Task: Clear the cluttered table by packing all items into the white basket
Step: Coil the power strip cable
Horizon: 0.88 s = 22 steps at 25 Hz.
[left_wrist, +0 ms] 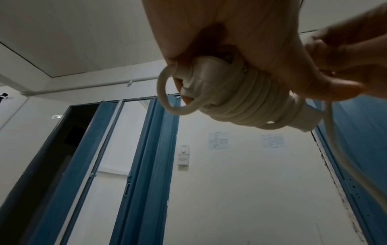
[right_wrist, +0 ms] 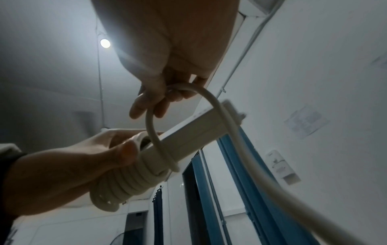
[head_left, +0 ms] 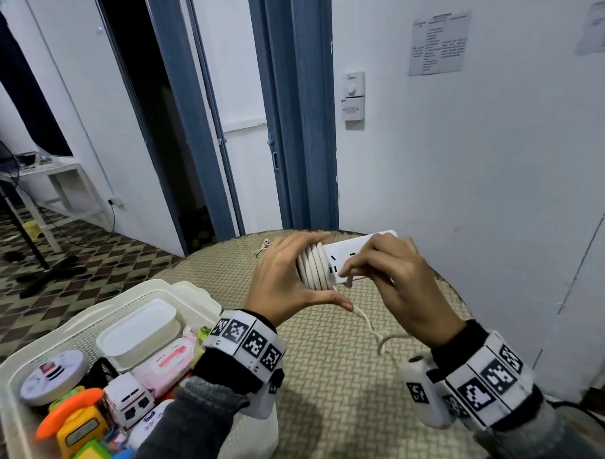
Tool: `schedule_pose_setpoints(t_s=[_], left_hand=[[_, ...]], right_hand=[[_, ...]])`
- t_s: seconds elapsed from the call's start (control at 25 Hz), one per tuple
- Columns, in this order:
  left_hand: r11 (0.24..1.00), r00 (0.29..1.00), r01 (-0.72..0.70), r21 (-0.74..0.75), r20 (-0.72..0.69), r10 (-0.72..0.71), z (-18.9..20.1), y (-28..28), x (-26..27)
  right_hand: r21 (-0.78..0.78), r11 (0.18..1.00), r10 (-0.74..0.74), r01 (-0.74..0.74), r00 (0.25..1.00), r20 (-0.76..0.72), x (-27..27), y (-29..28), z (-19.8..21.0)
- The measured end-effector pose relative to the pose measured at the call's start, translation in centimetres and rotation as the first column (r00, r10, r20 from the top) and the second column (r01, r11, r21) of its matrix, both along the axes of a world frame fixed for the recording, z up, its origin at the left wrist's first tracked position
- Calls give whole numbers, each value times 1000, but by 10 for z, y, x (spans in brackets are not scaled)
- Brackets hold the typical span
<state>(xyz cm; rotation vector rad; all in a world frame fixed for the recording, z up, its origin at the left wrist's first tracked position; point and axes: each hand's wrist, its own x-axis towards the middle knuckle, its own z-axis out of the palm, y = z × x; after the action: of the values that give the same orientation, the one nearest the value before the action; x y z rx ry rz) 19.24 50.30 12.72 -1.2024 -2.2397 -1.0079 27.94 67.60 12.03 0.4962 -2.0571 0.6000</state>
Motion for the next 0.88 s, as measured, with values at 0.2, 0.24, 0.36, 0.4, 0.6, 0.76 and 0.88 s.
schedule_pose_setpoints(t_s=[0.2,0.24,0.36,0.4,0.6,0.76,0.88], left_hand=[[995,999,-18,100,47,13,-6,3,12],[994,998,-19,107,60,12,-7,3,15],[1000,999,19,10,45,-19,-4,-2,19],[996,995,79,-32,69,-77,-2,-6,18],[964,948,267,-5,181,-262,-4,-21,11],[968,951,242,63,183,-250,-8,-16,15],[960,929,273,56,243,-278,-6,-18,14]], right_hand=[[4,989,-147,147,989,30,-5,1,10],[10,980,-200,200,974,104,-8,7,9],[-83,988,-102,132,949,299,-10,19,6],[-136,987,-46,89,955,292,-9,23,4],[-337,938,33,84,944,327,-2,24,9],[-269,931,-125,247,907,402,1,14,5],[-188,937,-193,295,884,427,4,12,4]])
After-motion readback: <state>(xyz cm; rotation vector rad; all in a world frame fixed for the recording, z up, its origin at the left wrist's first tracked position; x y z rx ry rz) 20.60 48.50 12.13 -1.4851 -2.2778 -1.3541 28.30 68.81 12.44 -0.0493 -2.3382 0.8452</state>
